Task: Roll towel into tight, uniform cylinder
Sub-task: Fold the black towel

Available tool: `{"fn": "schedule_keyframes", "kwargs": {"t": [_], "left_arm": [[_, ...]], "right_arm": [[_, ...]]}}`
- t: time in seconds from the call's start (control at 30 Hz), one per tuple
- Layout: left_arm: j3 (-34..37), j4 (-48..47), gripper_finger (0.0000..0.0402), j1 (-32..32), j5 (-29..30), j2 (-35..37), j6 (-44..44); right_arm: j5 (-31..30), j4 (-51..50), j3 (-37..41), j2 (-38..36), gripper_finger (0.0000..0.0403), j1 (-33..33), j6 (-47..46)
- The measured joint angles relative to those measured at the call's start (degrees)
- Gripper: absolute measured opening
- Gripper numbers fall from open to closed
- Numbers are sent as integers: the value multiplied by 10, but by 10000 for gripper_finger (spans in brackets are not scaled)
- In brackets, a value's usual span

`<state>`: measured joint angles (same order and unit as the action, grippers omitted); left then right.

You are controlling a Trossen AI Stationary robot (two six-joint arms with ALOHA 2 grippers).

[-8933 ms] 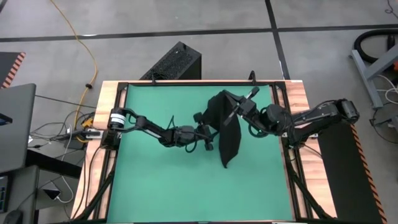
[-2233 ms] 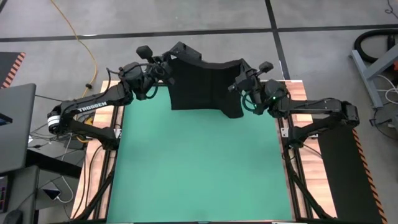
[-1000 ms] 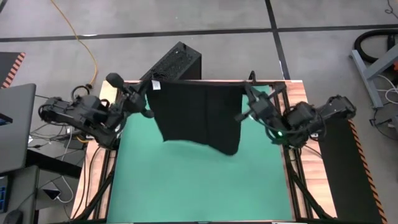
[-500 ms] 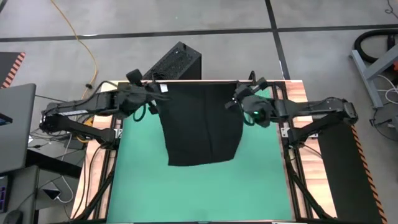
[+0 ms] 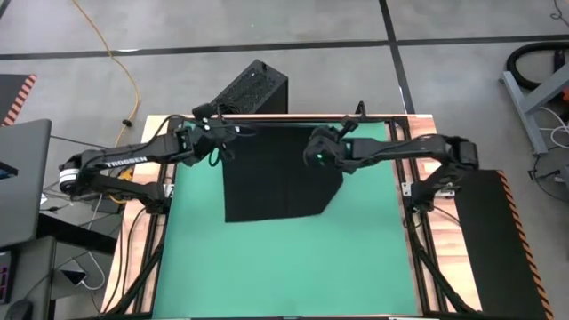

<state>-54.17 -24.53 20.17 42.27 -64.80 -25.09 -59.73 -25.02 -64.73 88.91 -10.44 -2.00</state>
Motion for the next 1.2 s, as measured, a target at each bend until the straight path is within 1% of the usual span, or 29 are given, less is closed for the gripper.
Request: {"fn": "schedule_keyframes", "kwargs": {"t": [0.1, 0.23, 0.43, 0.53, 0.67, 0.8, 0.97, 1.07, 1.2], "left_arm": [[1, -7, 0, 6, -27, -1, 17], [1, -2, 0, 7, -24, -1, 8], [1, -4, 0, 31, -51, -9, 20], [1, -14, 0, 44, -78, -20, 28], [1, -31, 0, 43, -89, -29, 29], [1, -49, 0, 23, -90, -17, 43], [1, -88, 0, -24, -95, 13, 84], [1, -112, 0, -56, -121, 30, 125], [1, -145, 0, -99, -154, 37, 181]], "right_arm": [[-1, 17, 0, 26, 0, -5, 25], [-1, 22, 0, 37, 0, -5, 40], [1, 34, 0, 27, 2, -16, 40], [17, 37, 0, 25, 4, -21, 37], [33, 30, 0, 20, 2, -5, 40], [33, 16, 0, 4, 2, 30, 40], [30, 11, 0, -22, 2, 84, 30], [29, -1, 0, -34, 2, 113, -9], [32, -54, 0, -34, 2, 143, -88]]}}
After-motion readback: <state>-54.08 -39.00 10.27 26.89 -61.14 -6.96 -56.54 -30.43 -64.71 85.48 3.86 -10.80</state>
